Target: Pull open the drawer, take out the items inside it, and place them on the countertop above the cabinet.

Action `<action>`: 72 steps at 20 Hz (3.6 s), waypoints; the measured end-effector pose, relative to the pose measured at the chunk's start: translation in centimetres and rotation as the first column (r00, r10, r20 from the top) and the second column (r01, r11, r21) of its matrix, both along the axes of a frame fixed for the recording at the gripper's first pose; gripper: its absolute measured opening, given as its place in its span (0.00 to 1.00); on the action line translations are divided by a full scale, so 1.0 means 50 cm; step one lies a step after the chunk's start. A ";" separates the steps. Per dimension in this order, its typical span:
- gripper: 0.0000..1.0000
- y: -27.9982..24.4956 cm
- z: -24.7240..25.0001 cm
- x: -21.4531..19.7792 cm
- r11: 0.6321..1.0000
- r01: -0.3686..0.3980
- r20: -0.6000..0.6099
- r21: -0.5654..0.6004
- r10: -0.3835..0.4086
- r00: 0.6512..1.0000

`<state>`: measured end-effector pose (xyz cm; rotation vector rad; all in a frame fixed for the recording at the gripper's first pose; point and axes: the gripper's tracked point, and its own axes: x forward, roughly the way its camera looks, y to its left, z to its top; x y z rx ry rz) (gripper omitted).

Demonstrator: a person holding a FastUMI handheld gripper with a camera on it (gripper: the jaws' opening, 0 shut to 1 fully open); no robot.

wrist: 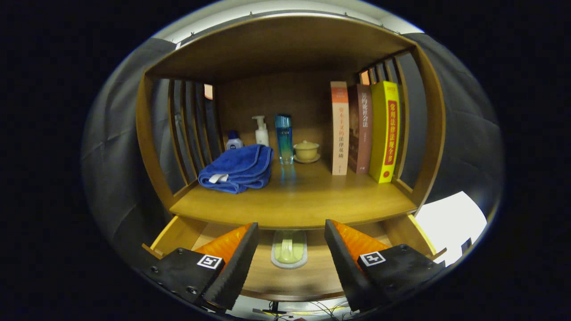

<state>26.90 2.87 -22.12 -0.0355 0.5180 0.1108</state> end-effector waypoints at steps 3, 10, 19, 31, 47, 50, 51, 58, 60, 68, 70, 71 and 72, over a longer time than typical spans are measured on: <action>0.96 0.019 -0.102 0.035 0.998 -0.028 -0.112 -0.054 0.022 0.993; 0.86 0.059 -0.175 0.022 0.956 -0.166 -0.254 -0.242 0.102 0.962; 0.70 0.017 -0.322 0.027 0.990 -0.006 -0.407 -0.138 -0.051 0.912; 0.25 0.006 -0.306 0.001 0.996 0.031 -0.410 -0.087 -0.064 0.910; 0.25 0.040 -0.083 -0.099 0.997 -0.063 -0.228 -0.047 0.051 0.972; 0.24 0.054 -0.052 -0.089 0.999 -0.051 -0.217 -0.001 0.050 0.975; 0.24 0.056 -0.046 -0.087 0.998 -0.057 -0.218 -0.006 0.055 0.974; 0.24 0.055 -0.022 -0.095 0.999 -0.042 -0.185 0.007 0.043 0.982; 0.25 0.064 0.006 -0.095 0.999 -0.043 -0.155 0.028 0.046 0.987; 0.24 0.068 0.022 0.111 0.999 -0.004 -0.123 -0.053 -0.003 0.992; 0.24 0.068 -0.001 0.163 0.996 0.001 -0.126 -0.091 -0.013 0.992; 0.25 0.067 -0.020 0.179 0.995 0.006 -0.140 -0.101 -0.021 0.990; 0.25 0.069 -0.037 0.190 0.994 0.014 -0.159 -0.107 -0.031 0.987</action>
